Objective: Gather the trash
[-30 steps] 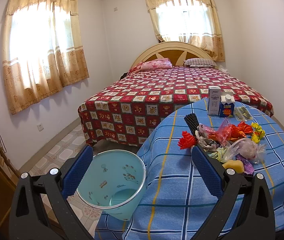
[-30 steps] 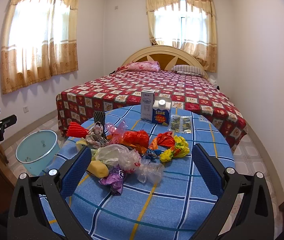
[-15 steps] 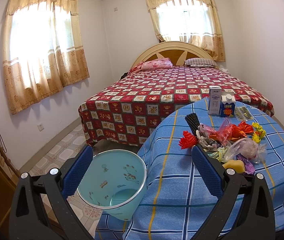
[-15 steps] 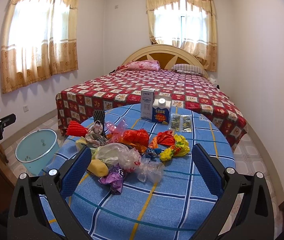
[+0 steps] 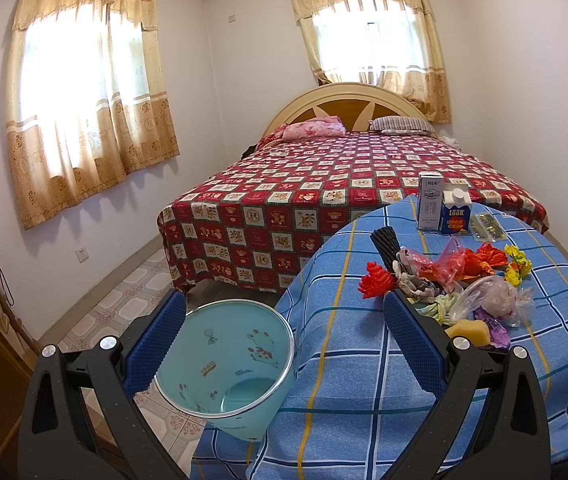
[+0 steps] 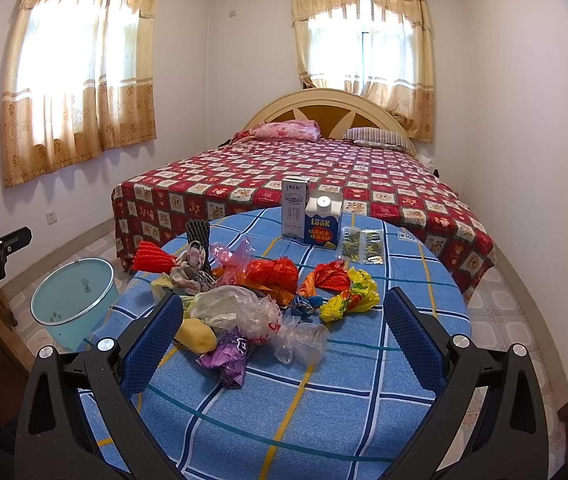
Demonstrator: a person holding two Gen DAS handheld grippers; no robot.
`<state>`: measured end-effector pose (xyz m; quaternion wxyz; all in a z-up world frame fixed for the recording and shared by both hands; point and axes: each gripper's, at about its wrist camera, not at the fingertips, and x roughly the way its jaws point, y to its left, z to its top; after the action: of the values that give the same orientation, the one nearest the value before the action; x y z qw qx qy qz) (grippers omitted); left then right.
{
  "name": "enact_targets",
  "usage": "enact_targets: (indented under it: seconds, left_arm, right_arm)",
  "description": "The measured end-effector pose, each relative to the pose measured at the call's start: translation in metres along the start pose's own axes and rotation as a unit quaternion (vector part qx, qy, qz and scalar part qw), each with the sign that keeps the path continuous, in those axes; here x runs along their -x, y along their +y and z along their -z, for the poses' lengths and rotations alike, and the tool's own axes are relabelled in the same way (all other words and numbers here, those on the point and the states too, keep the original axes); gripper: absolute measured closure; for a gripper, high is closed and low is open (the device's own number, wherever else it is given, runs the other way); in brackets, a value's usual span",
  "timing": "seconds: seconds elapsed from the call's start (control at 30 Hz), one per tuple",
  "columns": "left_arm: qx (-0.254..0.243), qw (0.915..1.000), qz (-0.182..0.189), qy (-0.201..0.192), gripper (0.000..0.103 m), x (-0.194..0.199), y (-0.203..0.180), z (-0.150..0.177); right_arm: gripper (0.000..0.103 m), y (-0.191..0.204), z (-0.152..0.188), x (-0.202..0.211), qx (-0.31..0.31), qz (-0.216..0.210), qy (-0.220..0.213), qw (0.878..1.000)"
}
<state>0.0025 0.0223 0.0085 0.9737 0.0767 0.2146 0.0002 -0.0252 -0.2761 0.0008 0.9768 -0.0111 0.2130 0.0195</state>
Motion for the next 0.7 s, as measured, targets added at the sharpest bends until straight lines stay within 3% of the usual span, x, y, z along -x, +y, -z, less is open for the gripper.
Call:
enact_targets:
  seconds: [0.3,0.4,0.57,0.7]
  left_arm:
    - [0.000,0.9999,-0.004,0.013,0.006,-0.011,0.004,0.008]
    - [0.000,0.9994,-0.004,0.034,0.006,-0.027,0.000,0.018]
    - [-0.010,0.9976,0.009,0.068,0.006,-0.061,-0.019,0.040]
    - [-0.018,0.9962,0.018,0.083,0.006,-0.087,-0.037,0.051]
  right_arm:
    - [0.005,-0.004,0.005,-0.013,0.001,0.020,0.013,1.000]
    - [0.005,-0.013,0.015,-0.029,0.002,0.037,0.032,0.999]
    - [0.005,-0.032,0.031,-0.057,-0.011,0.059,0.017,0.998]
    - [0.005,-0.046,0.050,-0.083,-0.009,0.070,0.048,0.996]
